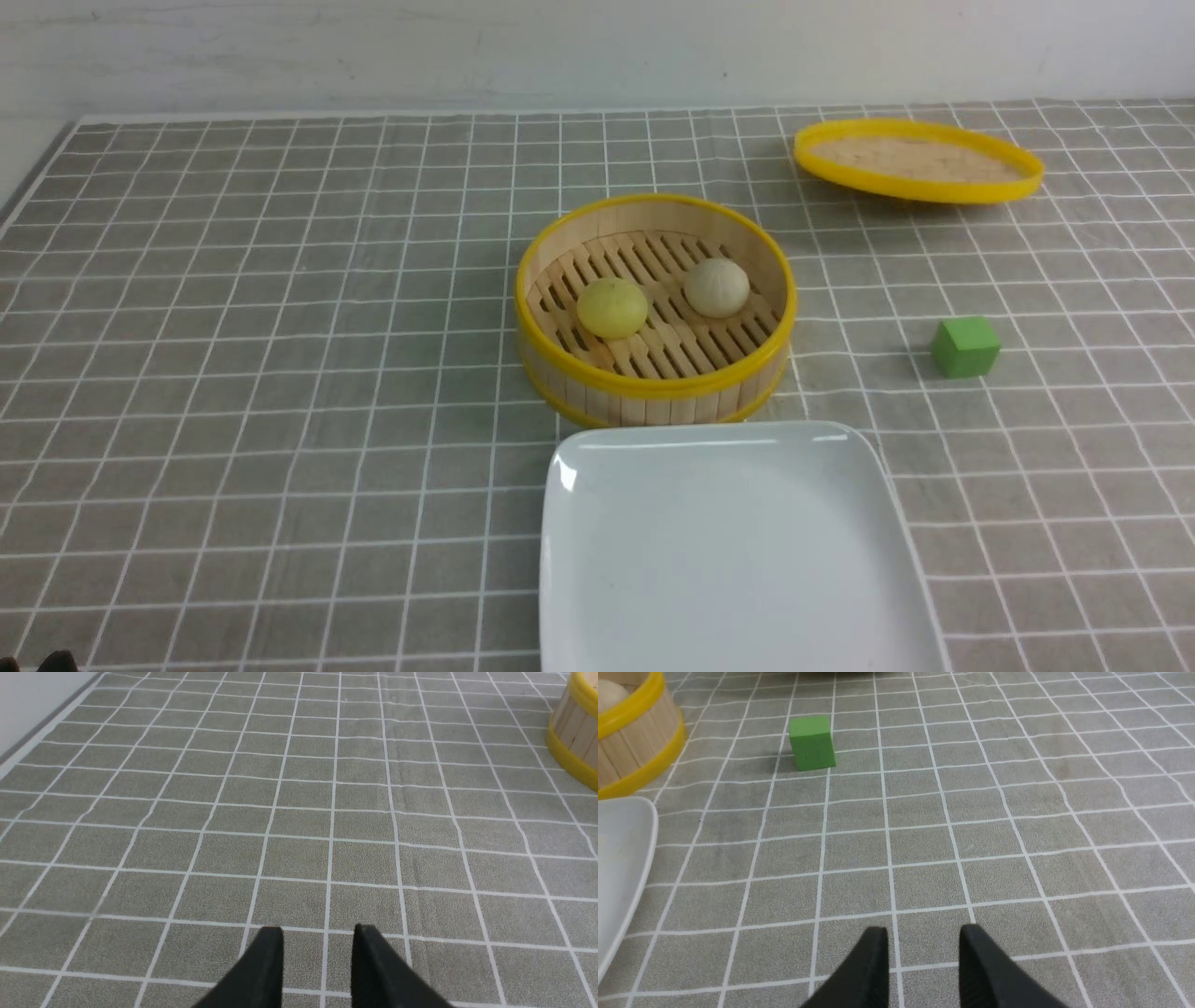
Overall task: Put the steamed buns into the plate on the grey tablecloth.
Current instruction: 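Reach toward a bun in the bamboo steamer with the right gripper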
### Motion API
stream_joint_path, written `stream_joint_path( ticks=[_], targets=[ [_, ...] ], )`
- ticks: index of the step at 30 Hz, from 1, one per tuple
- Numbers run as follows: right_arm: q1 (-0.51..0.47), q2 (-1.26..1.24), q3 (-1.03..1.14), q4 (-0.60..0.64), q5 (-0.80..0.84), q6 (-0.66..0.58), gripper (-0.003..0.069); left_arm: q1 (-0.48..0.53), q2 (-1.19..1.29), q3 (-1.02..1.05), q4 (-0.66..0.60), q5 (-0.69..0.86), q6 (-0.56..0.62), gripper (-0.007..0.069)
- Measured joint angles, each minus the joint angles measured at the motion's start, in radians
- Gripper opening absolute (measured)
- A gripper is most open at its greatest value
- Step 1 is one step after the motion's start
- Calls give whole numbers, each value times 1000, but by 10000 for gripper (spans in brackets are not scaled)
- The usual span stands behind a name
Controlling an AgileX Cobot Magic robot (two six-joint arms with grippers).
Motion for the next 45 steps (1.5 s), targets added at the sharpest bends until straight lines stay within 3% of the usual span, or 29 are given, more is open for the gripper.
stream_joint_path(
  ticks=[9,13,16,18,21,24,31,34,36,39,41,42,45],
  targets=[
    [0,0,0,-3,0,0,240,0,0,0,-3,0,-1,241],
    [0,0,0,8,-1,13,240,0,0,0,-114,-1,-90,241],
    [0,0,2,184,-19,152,240,0,0,0,-386,-1,-277,241],
    [0,0,6,281,-30,209,240,0,0,0,-488,3,-352,241],
    [0,0,8,524,-44,377,240,0,0,2,-714,9,-525,241],
    [0,0,8,597,-49,418,240,0,0,2,-795,8,-583,241],
    [0,0,8,644,-51,428,240,0,0,2,-843,-6,-603,238],
    [0,0,-40,645,-60,397,232,0,0,-48,-931,13,-544,222],
    [0,0,-122,614,-87,323,201,0,0,-148,-954,16,-411,206],
    [0,41,-289,500,-112,154,74,0,11,-320,-942,31,-155,153],
    [0,83,-349,451,-97,114,34,0,43,-379,-926,61,-80,122],
    [0,160,-430,395,-30,79,-8,0,127,-450,-888,145,-17,70],
    [0,317,-521,366,152,68,-13,0,283,-505,-812,333,16,14]
  ],
)
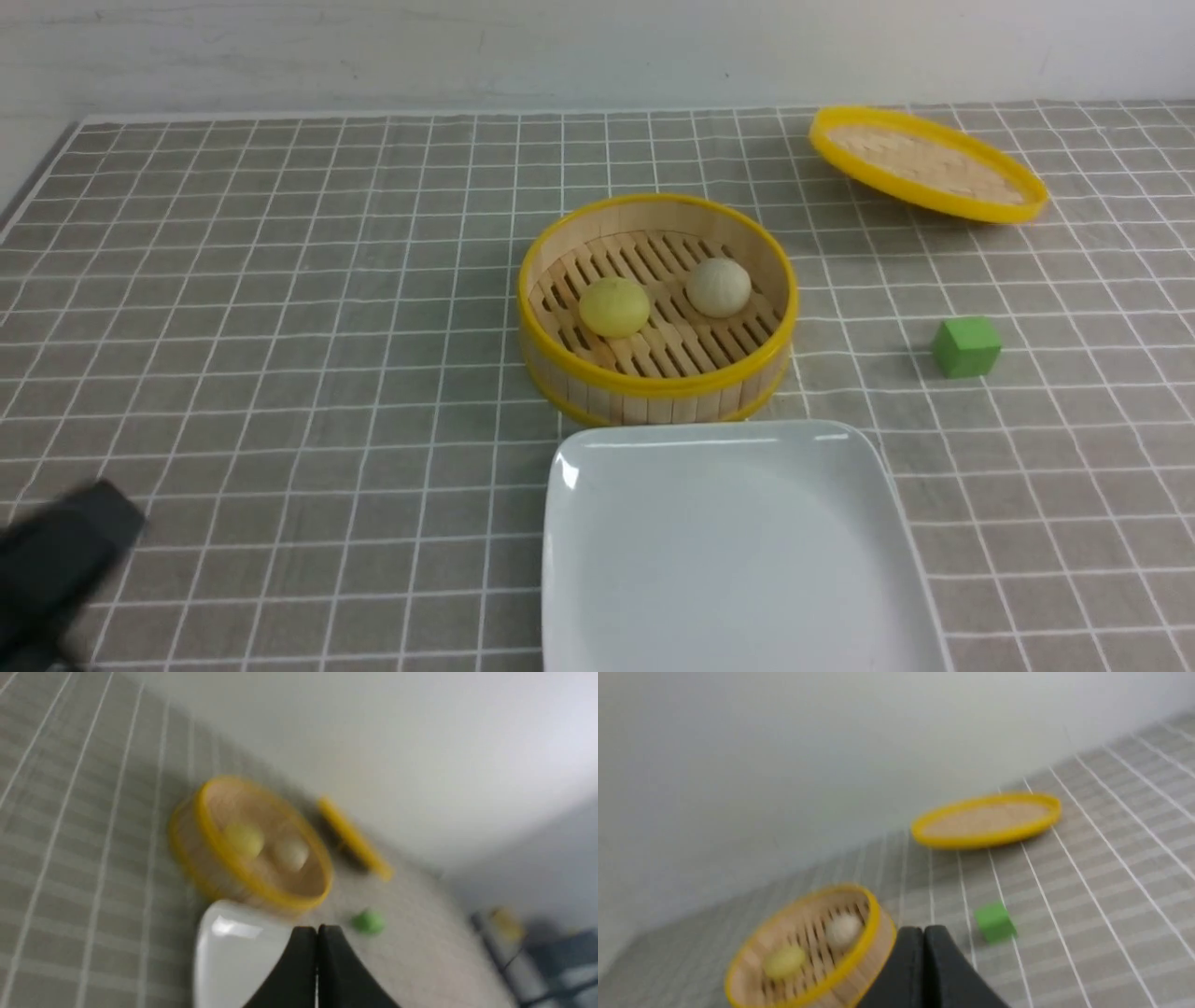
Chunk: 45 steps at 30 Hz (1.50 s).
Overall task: Put the steamed buns into the plate on the grey tablecloth.
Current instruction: 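Reach toward a bun in the bamboo steamer with the right gripper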
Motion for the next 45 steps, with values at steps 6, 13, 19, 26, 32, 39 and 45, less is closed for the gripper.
stream_joint_path(
  ticks=[6,13,19,26,32,39,45],
  targets=[
    [0,380,-102,42,386,-87,-8,0,363,-42,111,254,60,2],
    [0,731,-219,337,416,-492,13,0,539,-76,111,212,171,2],
    [96,968,-404,674,428,-885,74,0,589,-76,111,184,179,5],
    [245,1271,-768,578,390,-841,119,0,590,-76,116,179,180,17],
    [290,1517,-1066,322,361,-651,231,0,590,-76,126,179,180,22],
    [326,1747,-1322,160,307,-602,389,0,590,-76,131,179,180,39],
    [338,1892,-1392,95,191,-602,407,0,590,-76,136,179,180,54]
  ],
)
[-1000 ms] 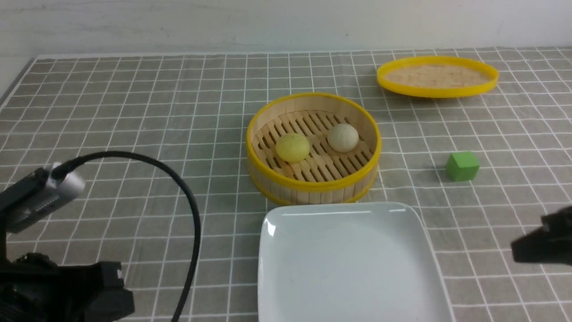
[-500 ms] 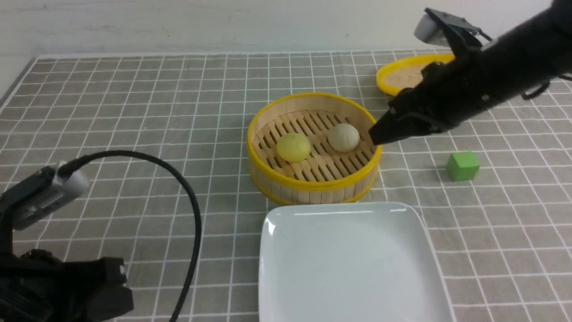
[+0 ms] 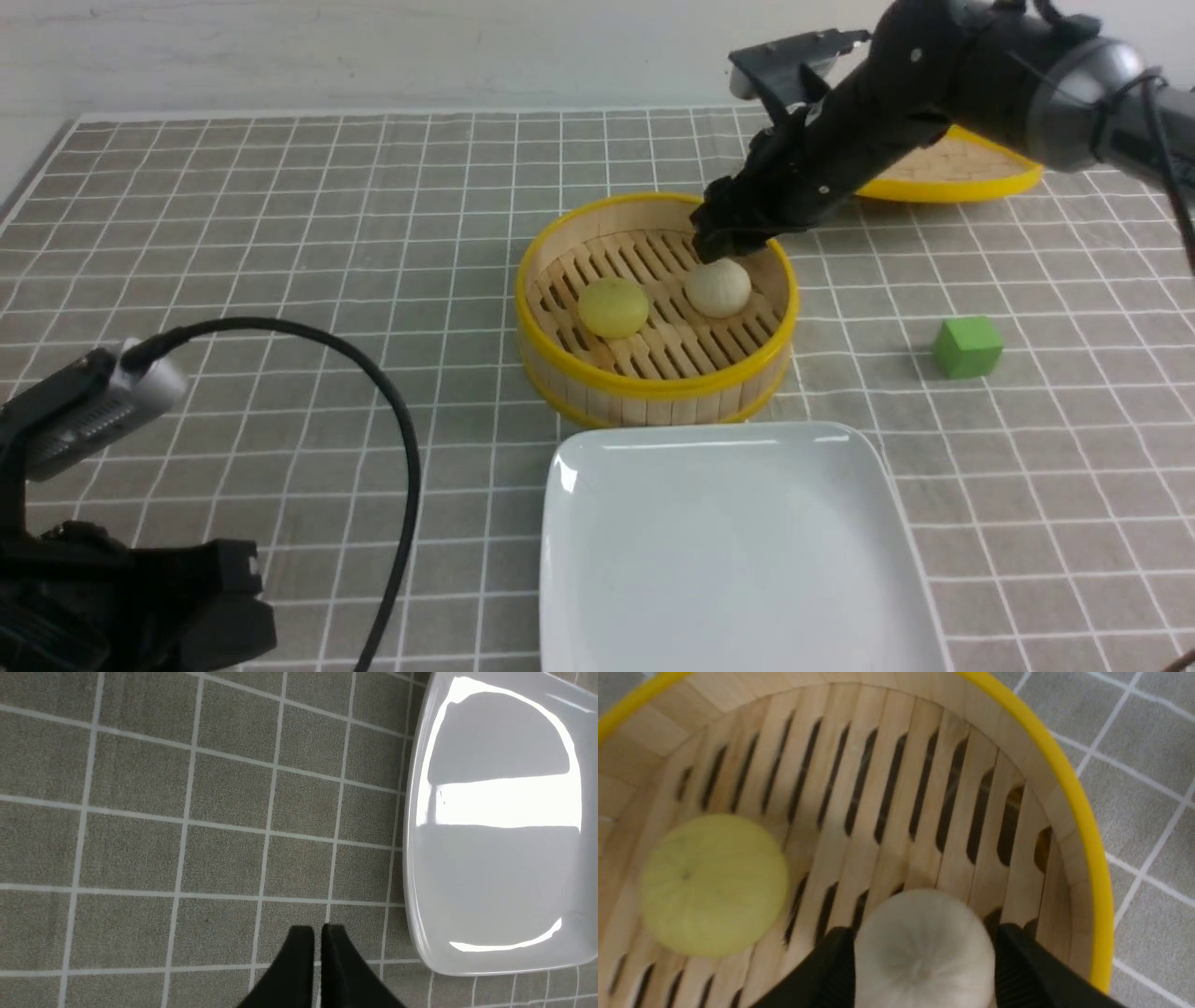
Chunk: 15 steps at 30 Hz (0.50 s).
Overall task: Put the steamed buns into the plate on the grey tablecloth.
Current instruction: 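Reach toward a bun in the bamboo steamer with the right gripper, then move the steamed bun from the bamboo steamer onto the white plate with the right gripper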
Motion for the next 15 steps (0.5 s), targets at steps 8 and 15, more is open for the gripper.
stream_joint_path(
  ticks=[8,15],
  targets=[
    [0,38,-4,-32,-36,0,130,0,0,0,2,0,0,62],
    [0,-61,-4,-44,67,3,22,0,0,0,3,1,0,71]
  ],
)
